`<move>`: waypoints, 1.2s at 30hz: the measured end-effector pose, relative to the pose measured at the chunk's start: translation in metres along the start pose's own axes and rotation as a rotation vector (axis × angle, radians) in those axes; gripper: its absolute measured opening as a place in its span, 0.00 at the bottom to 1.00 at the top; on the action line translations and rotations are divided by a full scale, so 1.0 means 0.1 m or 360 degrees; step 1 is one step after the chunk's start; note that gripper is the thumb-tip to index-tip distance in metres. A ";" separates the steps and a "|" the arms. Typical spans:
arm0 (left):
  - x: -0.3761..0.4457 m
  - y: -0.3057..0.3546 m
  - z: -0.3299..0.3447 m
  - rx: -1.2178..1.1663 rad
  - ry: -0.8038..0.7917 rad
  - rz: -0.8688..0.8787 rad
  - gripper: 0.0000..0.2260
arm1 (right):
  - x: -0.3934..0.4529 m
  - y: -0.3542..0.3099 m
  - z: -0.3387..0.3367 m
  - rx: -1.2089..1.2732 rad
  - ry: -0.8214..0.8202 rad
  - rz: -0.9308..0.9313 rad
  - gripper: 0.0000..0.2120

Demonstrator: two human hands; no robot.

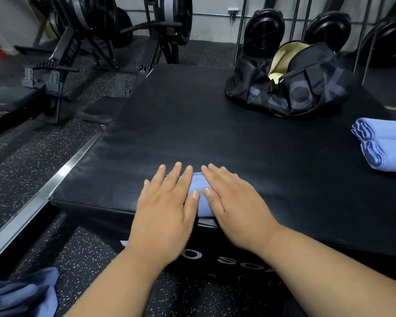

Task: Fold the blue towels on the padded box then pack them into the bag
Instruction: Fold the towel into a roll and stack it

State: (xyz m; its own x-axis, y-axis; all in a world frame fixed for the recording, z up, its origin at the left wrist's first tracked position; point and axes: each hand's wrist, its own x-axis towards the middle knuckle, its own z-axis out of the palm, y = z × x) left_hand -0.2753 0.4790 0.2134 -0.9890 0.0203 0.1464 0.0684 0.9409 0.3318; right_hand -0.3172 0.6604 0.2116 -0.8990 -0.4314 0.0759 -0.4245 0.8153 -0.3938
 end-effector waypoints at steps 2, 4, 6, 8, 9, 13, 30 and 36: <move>0.03 -0.06 0.00 -0.0111 -0.0010 -0.0062 0.31 | 0.01 -0.02 -0.01 -0.0036 0.0006 0.0016 0.36; 0.04 -0.10 -0.01 -0.0185 -0.0001 -0.0104 0.32 | 0.01 -0.04 -0.01 -0.0069 0.0002 0.0029 0.37; 0.05 -0.11 -0.01 -0.0216 -0.0008 -0.0129 0.32 | 0.02 -0.03 0.01 -0.0086 -0.0013 0.0043 0.37; 0.05 -0.11 -0.01 -0.0269 -0.0014 -0.0160 0.31 | 0.03 -0.01 0.02 -0.0089 -0.0018 0.0054 0.36; 0.05 -0.11 -0.02 -0.0296 -0.0012 -0.0178 0.30 | 0.03 -0.01 0.02 -0.0077 -0.0013 0.0064 0.36; 0.07 -0.15 -0.04 -0.0305 -0.0011 -0.0214 0.25 | 0.05 -0.01 -0.01 0.0019 -0.0038 0.0156 0.28; 0.06 -0.14 -0.20 -0.0535 0.0117 -0.0664 0.22 | 0.12 0.03 -0.13 0.0503 0.0219 0.0479 0.11; -0.11 0.07 -0.13 -0.0579 0.0225 -0.0674 0.20 | 0.00 0.24 -0.32 0.1159 0.0161 0.0498 0.03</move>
State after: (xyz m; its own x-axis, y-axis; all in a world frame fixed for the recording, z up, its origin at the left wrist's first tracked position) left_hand -0.2619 0.4807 0.2266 -0.9146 -0.4018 0.0455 -0.2646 0.6798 0.6840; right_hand -0.3306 0.6923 0.2314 -0.9850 -0.1586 -0.0680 -0.0051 0.4205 -0.9073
